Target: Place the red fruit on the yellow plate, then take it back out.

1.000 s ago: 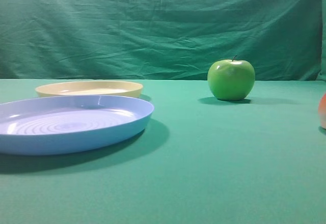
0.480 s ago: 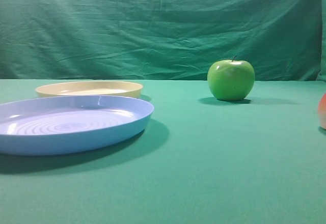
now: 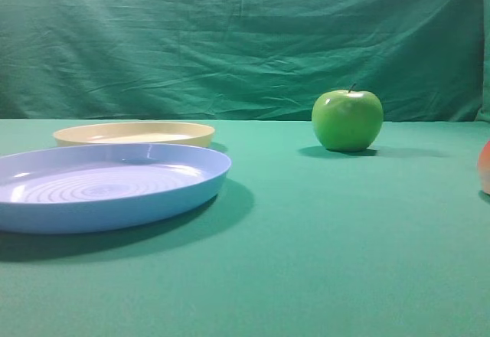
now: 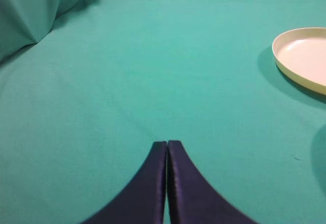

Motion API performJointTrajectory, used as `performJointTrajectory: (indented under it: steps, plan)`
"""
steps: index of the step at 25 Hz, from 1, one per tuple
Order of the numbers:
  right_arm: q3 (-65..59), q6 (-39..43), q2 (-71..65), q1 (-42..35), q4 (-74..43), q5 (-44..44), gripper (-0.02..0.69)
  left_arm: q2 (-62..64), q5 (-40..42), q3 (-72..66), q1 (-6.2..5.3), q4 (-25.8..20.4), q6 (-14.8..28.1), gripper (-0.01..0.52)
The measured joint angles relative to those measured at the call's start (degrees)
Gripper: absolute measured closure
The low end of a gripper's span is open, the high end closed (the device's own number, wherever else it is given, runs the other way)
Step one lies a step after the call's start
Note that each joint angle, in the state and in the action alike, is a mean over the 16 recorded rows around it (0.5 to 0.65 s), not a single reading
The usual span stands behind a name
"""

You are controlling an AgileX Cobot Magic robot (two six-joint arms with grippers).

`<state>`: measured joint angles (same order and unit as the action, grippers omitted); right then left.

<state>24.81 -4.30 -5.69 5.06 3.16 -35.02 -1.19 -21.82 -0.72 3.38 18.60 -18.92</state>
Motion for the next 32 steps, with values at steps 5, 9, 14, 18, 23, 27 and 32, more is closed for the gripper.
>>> performJointTrajectory:
  steps: [5, 9, 14, 18, 23, 27, 32]
  plan:
    - [-10.58, 0.06, 3.48, -2.3, -0.04, 5.51, 0.665, 0.0, 0.0, 0.0, 0.0, 0.0, 0.0, 0.514]
    - [-17.4, 0.12, 5.21, -2.61, -0.04, 8.36, 0.665, 0.0, 0.0, 0.0, 0.0, 0.0, 0.0, 0.514]
    - [-22.9, 0.19, 6.2, -2.62, -0.04, 10.57, 0.665, 0.0, 0.0, 0.0, 0.0, 0.0, 0.0, 0.514]
    - [-25.13, -0.03, 6.28, -2.62, -0.04, 11.54, 0.665, 0.0, 0.0, 0.0, 0.0, 0.0, 0.0, 0.514]
    - [-26.0, -1.22, 6.28, -2.62, -0.04, 12.01, 0.665, 0.0, 0.0, 0.0, 0.0, 0.0, -0.01, 0.514]
    - [-26.03, -2.33, 6.28, -2.62, -0.04, 12.1, 0.665, 0.0, 0.0, 0.0, 0.0, 0.0, -0.04, 0.514]
    - [-26.03, -3.71, 6.28, -2.62, -0.04, 12.11, 0.665, 0.0, 0.0, 0.0, 0.0, 0.0, -0.07, 0.514]
